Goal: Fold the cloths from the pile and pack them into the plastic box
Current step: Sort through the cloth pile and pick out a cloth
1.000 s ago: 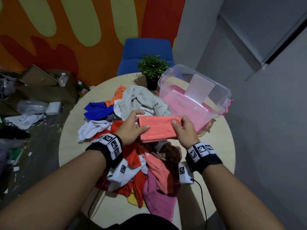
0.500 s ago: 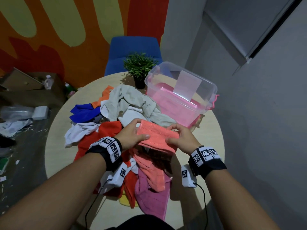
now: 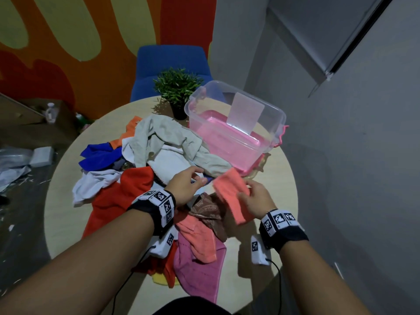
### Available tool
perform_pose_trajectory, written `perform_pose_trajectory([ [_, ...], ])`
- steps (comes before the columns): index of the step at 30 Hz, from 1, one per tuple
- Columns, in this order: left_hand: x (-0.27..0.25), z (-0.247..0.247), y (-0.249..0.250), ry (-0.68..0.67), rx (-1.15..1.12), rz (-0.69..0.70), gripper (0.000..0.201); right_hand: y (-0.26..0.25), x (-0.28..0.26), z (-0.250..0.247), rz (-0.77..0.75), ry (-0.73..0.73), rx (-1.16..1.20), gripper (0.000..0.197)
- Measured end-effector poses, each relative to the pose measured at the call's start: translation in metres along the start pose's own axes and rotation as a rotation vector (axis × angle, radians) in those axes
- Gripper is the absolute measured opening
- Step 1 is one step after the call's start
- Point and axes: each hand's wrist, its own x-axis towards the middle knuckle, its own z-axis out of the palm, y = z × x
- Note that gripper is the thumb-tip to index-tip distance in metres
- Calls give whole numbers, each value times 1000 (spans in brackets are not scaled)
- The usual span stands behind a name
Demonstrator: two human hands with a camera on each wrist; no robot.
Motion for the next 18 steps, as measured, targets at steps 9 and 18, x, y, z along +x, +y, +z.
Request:
perform_pose_trajectory([
  [9,-9,2,12,-11,108,73,20,45,25,37,66,-88,-666,32],
  [18,-16,-6,-8,25,69,28,20,69,33,40,316,213,-533,32],
])
